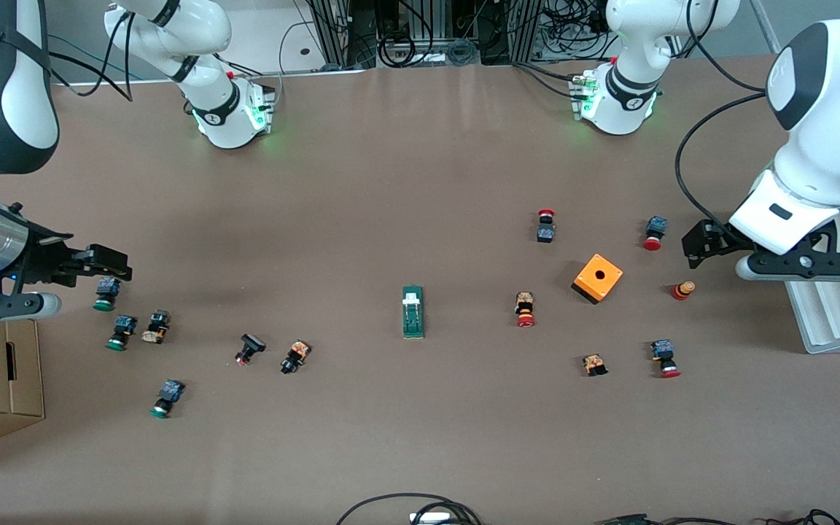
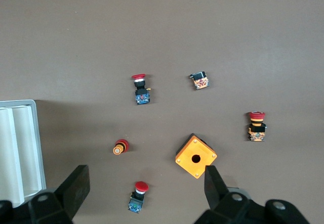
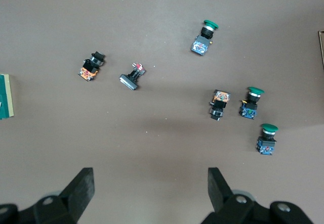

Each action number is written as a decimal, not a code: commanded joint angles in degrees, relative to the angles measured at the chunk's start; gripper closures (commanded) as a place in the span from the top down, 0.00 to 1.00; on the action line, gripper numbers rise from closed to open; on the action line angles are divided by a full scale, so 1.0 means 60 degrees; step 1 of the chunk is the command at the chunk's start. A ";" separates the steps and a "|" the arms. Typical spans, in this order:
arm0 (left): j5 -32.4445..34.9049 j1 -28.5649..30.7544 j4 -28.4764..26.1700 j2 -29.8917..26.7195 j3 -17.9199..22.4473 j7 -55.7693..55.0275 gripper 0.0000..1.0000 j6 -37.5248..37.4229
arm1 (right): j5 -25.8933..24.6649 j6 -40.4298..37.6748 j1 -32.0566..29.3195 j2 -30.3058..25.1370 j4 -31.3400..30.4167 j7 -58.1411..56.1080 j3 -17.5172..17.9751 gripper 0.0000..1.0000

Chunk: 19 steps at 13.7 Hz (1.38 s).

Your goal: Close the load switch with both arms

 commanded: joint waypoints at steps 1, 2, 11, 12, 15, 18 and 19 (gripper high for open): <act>-0.0613 0.0008 -0.0074 -0.0116 -0.0095 -0.0436 1.00 -0.0341 | -0.0190 -0.0179 0.0058 -0.0062 0.0065 -0.0130 0.0001 1.00; -0.0689 -0.0006 -0.0073 -0.0145 -0.0168 -0.0888 1.00 -0.0429 | -0.0265 -0.0208 0.0102 -0.0062 0.0050 -0.0116 0.0002 1.00; -0.0470 -0.0138 -0.0029 -0.0189 -0.2890 -0.4930 1.00 -0.0343 | -0.0646 -0.0648 0.1098 0.0040 0.0065 -0.0131 -0.0013 1.00; -0.0267 -0.0138 -0.0058 -0.0189 -0.3198 -0.5400 1.00 -0.0270 | -0.0632 -0.0663 0.1099 0.0040 0.0065 -0.0217 -0.0028 1.00; 0.0248 -0.0168 -0.0204 -0.0087 -0.4427 -0.7419 1.00 0.0358 | -0.0442 -0.0897 0.1360 0.0464 0.0021 -0.0175 0.0002 1.00; 0.0539 -0.0168 -0.0658 -0.0014 -0.5205 -0.8625 1.00 0.1325 | -0.0427 -0.0883 0.1582 0.0480 -0.0053 -0.0218 0.0002 1.00; 0.0817 -0.0182 -0.0746 0.0088 -0.5512 -0.9004 1.00 0.1545 | -0.0427 -0.0868 0.1553 0.0494 -0.0053 -0.0218 0.0002 1.00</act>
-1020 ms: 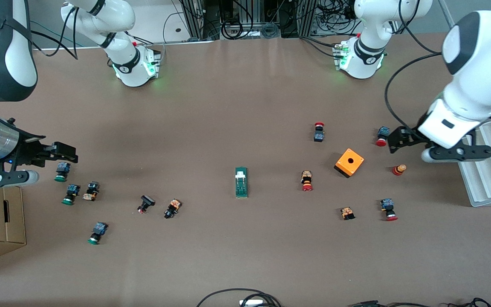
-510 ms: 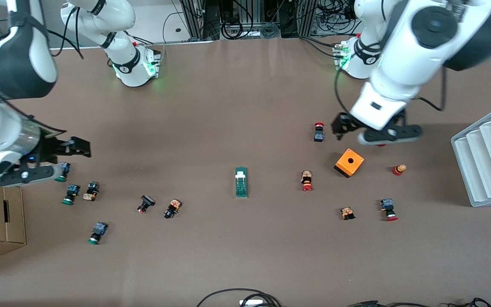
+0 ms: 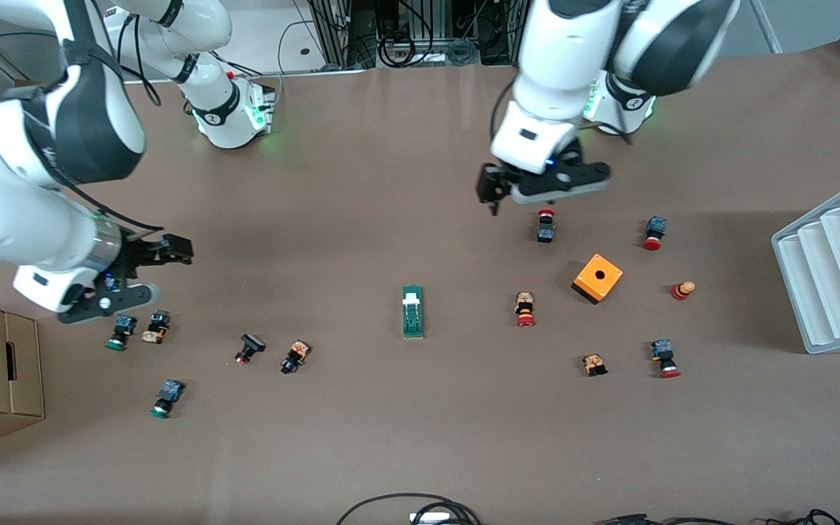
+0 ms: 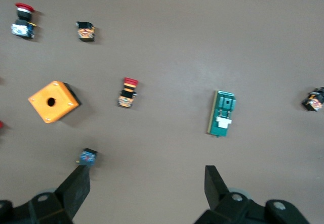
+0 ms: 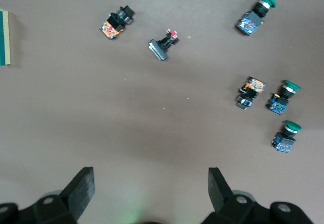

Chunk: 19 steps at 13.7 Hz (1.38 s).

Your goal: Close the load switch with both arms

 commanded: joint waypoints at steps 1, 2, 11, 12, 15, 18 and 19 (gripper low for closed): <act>0.0961 0.0068 -0.0357 0.0186 -0.0862 -0.1450 1.00 0.0621 | 0.0020 -0.0093 -0.0027 0.0013 0.0099 -0.0029 -0.0045 1.00; 0.1634 0.0068 -0.0430 0.0419 -0.1287 -0.2212 1.00 0.0666 | 0.0020 -0.0078 -0.0027 0.0028 0.0114 -0.0029 -0.0045 1.00; 0.5533 -0.0809 0.0066 0.2865 -0.2874 -0.6303 1.00 0.1091 | 0.0750 0.0435 -0.0012 0.0335 0.0158 0.0001 -0.0060 1.00; 0.5812 -0.0970 0.0241 0.3086 -0.2859 -0.6640 1.00 0.1091 | 0.0752 0.0464 -0.0012 0.0350 0.0172 -0.0029 -0.0060 1.00; 0.6572 -0.1672 0.0784 0.3862 -0.2786 -0.7490 1.00 0.1062 | 0.0796 0.0770 -0.0012 0.0481 0.0172 0.0044 -0.0045 1.00; 0.8491 -0.2420 0.0770 0.4638 -0.2654 -0.8880 1.00 0.0959 | 0.0854 0.1413 0.0046 0.0687 0.0172 0.0044 -0.0031 1.00; 0.8771 -0.2524 0.0770 0.4800 -0.2654 -0.9059 1.00 0.0959 | 0.0913 0.1692 0.0046 0.0789 0.0158 0.0059 -0.0045 1.00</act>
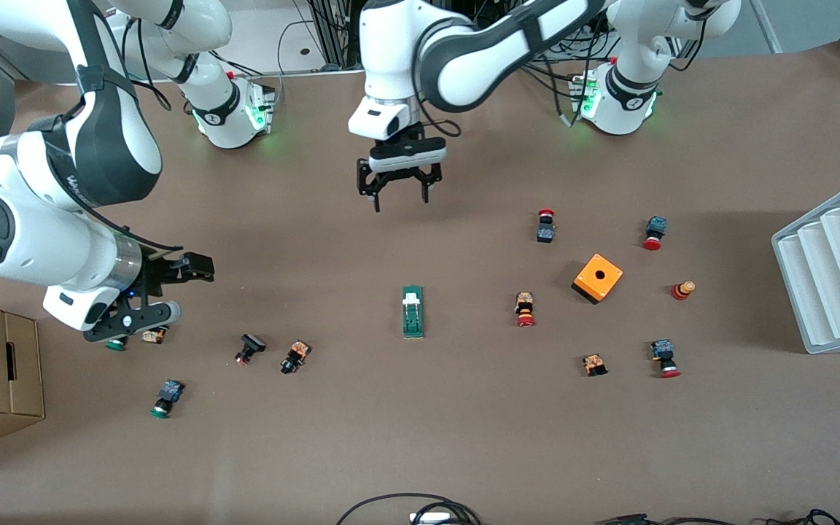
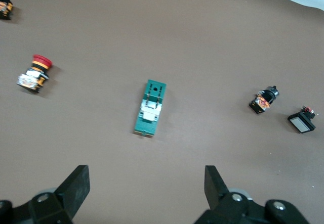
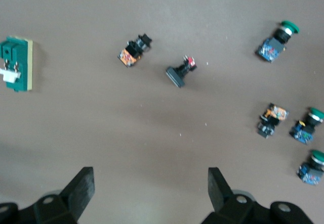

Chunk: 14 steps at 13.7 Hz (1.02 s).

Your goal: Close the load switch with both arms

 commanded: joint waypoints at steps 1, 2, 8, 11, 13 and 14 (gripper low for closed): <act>0.0839 -0.0482 0.0337 0.0624 0.0099 -0.0580 1.00 -0.0191 | 0.0247 0.0581 0.0017 0.0277 0.0098 0.0084 -0.0042 1.00; 0.0884 -0.0628 0.0351 0.0697 0.0099 -0.0595 1.00 -0.0206 | 0.0247 0.0583 0.0002 0.0292 0.0097 0.0099 -0.0042 1.00; 0.1924 -0.3144 0.0527 0.1152 0.2424 -0.1532 1.00 -0.0220 | 0.0465 0.0495 0.0031 0.0351 -0.0093 0.0114 -0.0028 0.96; 0.2770 -0.4318 0.0425 0.1401 0.3654 -0.1824 1.00 -0.0336 | 0.0555 -0.0205 -0.0071 0.0293 -0.0035 -0.0076 -0.0086 1.00; 0.3519 -0.4788 0.0380 0.1649 0.4112 -0.1956 1.00 -0.0848 | 0.0598 -0.0296 -0.0115 0.0321 -0.0035 -0.0121 -0.0101 1.00; 0.3782 -0.4804 0.0366 0.1853 0.4128 -0.2015 1.00 -0.0908 | 0.0627 -0.0267 -0.0086 0.0336 -0.0035 -0.0106 -0.0101 1.00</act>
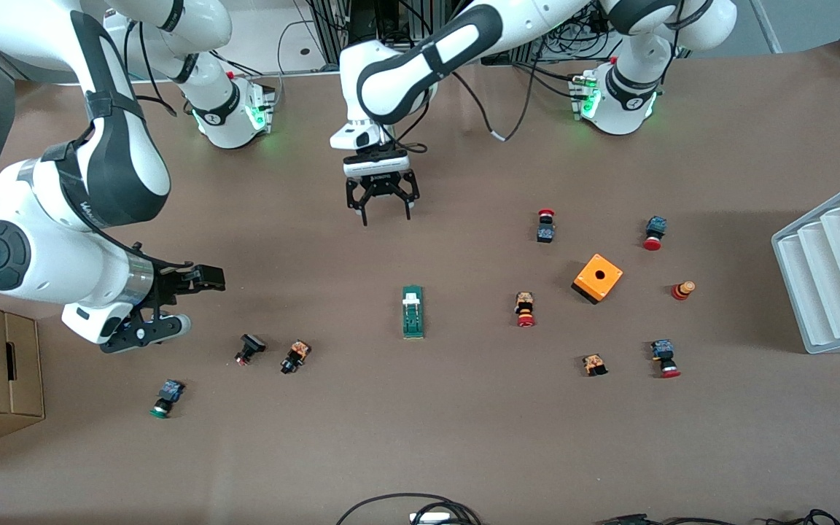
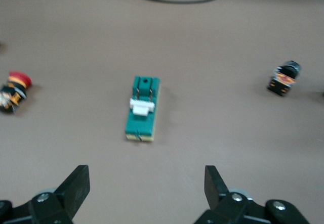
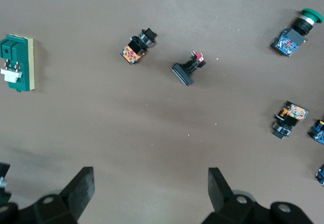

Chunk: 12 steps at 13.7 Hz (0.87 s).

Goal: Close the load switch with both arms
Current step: 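Move the left gripper over the green switch, fingers open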

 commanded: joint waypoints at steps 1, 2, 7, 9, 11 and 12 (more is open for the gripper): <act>0.1126 -0.0254 0.0177 0.0614 0.0234 -0.0419 1.00 -0.0317 | 0.0534 -0.0101 0.0004 0.0002 0.0015 -0.0046 -0.0034 0.98; 0.1726 -0.0254 0.0191 0.0878 0.0234 -0.1030 1.00 -0.0317 | 0.0842 -0.0100 0.0005 0.0016 0.0015 0.0084 -0.0034 0.98; 0.4100 -0.0254 0.0162 0.1831 0.0893 -0.2969 1.00 -0.0317 | 0.1167 0.0002 0.0034 0.0163 -0.0029 0.1299 -0.0019 0.97; 0.4368 -0.0254 0.0147 0.2109 0.0980 -0.2970 1.00 -0.0317 | 0.1167 0.0133 0.0179 0.0236 -0.0058 0.1521 -0.0004 0.97; 0.4383 -0.0268 0.0118 0.2330 0.1127 -0.2940 1.00 -0.0332 | 0.1167 0.0367 0.0326 0.0207 -0.0262 0.1725 -0.0004 0.97; 0.4441 -0.0283 0.0176 0.2418 0.1127 -0.2940 1.00 -0.0332 | 0.1167 0.0456 0.0428 0.0192 -0.0307 0.1857 -0.0004 0.97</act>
